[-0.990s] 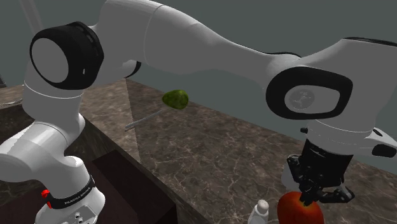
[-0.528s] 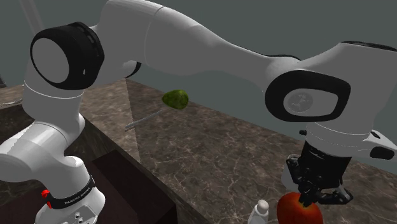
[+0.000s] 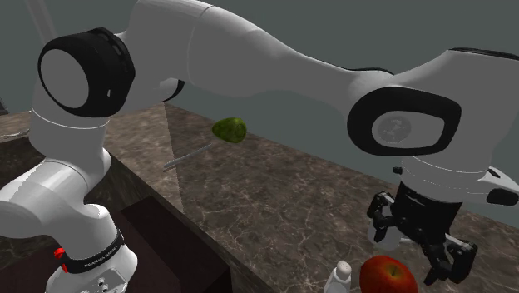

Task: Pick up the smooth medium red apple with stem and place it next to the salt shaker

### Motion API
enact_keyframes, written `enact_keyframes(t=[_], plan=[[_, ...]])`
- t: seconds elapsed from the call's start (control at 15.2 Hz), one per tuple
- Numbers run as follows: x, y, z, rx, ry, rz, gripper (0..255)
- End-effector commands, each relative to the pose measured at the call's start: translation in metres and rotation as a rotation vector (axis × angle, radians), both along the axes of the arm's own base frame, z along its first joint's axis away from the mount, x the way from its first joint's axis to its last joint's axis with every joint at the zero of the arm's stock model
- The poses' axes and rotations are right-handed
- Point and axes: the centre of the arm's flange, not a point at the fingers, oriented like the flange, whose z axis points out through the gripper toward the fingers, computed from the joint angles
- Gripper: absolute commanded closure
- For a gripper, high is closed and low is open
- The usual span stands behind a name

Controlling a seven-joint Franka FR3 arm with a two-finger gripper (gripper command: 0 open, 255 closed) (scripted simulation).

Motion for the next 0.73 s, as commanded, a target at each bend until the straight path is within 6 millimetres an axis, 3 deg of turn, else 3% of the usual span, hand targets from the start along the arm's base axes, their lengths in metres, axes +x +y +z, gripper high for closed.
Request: enact_keyframes(t=[0.0, 0.13, 0.66], plan=[[0.001, 0.002, 0.02, 0.0, 0.0, 0.0, 0], [0.002, 0.003, 0.044, 0.0, 0.0, 0.0, 0], [0.002, 0.003, 0.044, 0.0, 0.0, 0.0, 0]])
